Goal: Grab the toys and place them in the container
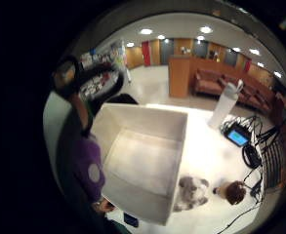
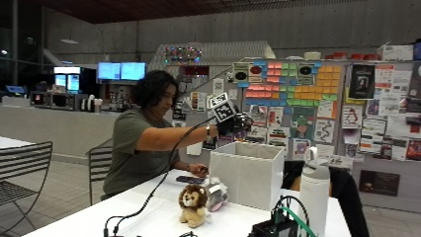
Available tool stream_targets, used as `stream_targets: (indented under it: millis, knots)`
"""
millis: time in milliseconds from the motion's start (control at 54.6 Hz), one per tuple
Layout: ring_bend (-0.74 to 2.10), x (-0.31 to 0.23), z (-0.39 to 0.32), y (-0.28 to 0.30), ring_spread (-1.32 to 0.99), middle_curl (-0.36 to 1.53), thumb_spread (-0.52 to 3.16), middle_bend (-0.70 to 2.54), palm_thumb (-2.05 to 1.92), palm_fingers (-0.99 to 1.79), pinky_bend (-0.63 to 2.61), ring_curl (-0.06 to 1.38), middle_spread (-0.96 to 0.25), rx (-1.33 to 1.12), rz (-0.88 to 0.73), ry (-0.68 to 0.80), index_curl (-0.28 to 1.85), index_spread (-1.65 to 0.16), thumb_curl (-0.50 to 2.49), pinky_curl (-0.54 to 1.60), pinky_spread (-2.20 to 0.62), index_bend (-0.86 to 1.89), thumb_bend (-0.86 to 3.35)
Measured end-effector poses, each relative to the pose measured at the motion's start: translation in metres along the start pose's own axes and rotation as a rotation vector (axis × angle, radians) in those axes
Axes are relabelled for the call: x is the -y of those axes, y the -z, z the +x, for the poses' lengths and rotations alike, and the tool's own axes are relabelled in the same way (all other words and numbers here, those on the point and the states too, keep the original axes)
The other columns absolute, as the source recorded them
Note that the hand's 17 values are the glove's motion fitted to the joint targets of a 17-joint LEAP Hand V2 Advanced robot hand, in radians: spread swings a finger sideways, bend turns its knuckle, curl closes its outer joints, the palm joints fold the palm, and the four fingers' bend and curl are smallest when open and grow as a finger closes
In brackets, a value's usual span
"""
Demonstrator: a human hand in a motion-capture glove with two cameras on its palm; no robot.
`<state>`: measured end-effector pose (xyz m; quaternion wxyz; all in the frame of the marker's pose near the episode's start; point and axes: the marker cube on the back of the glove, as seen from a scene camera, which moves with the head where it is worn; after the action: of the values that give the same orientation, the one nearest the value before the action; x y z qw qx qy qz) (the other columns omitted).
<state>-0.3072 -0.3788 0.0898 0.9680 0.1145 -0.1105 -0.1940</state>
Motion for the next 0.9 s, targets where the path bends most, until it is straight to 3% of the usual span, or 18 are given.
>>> stream_targets:
  millis: [55,110,165,201,293,403,604,696,806,843,897]
  knots:
    - [1.41,-0.001,-0.009,-0.015,-0.39,0.91,1.39,1.29,0.15,0.63,1.0,0.68,-0.33,0.127,-0.157,-0.091,1.05,-0.31,0.93,0.57,-0.42,0.9,0.16]
    - [1.27,-0.004,0.001,-0.02,-0.38,0.87,1.39,1.2,-0.1,0.23,0.94,0.66,-0.32,0.12,-0.273,-0.125,1.02,-0.31,0.79,0.58,-0.33,0.82,0.0]
    - [1.04,-0.007,0.011,-0.015,-0.35,0.76,1.28,0.87,-0.19,-0.27,1.07,0.6,-0.28,0.12,-0.29,-0.136,0.94,-0.34,0.7,0.6,-0.23,0.68,-0.12]
    - [0.9,-0.01,0.016,-0.009,-0.33,0.7,1.21,0.72,-0.21,-0.34,1.09,0.54,-0.28,0.118,-0.278,-0.143,0.88,-0.36,0.66,0.56,-0.18,0.6,-0.15]
    - [0.72,-0.028,0.032,0.008,-0.3,0.61,1.1,0.53,-0.21,-0.23,1.06,0.43,-0.26,0.124,-0.262,-0.169,0.76,-0.41,0.56,0.5,-0.09,0.47,-0.16]
    - [0.73,-0.066,0.067,0.023,-0.28,0.57,1.02,0.5,-0.22,-0.05,0.96,0.4,-0.22,0.086,-0.287,-0.249,0.68,-0.43,0.46,0.46,-0.03,0.33,-0.16]
    - [0.71,-0.156,0.201,0.032,-0.29,0.56,1.16,0.55,-0.12,0.16,0.77,0.38,-0.18,-0.273,-0.264,-0.6,0.64,-0.46,0.32,0.38,0.0,0.39,-0.08]
    - [0.7,-0.202,0.26,0.017,-0.29,0.55,1.24,0.54,-0.07,0.19,0.74,0.37,-0.18,-0.388,-0.329,-0.729,0.63,-0.46,0.29,0.37,0.0,0.41,-0.05]
    - [0.55,-0.257,0.294,-0.032,-0.24,0.5,1.18,0.38,0.06,-0.04,0.93,0.35,-0.19,-0.35,-0.508,-0.768,0.62,-0.46,0.33,0.42,0.02,0.36,0.0]
    - [0.51,-0.272,0.293,-0.049,-0.22,0.49,1.16,0.35,0.1,-0.08,0.97,0.34,-0.19,-0.362,-0.487,-0.758,0.6,-0.46,0.34,0.42,0.03,0.3,0.01]
    - [0.42,-0.287,0.292,-0.062,-0.18,0.45,1.15,0.24,0.2,-0.04,1.05,0.31,-0.2,-0.389,-0.321,-0.737,0.59,-0.47,0.36,0.43,0.03,0.32,0.05]
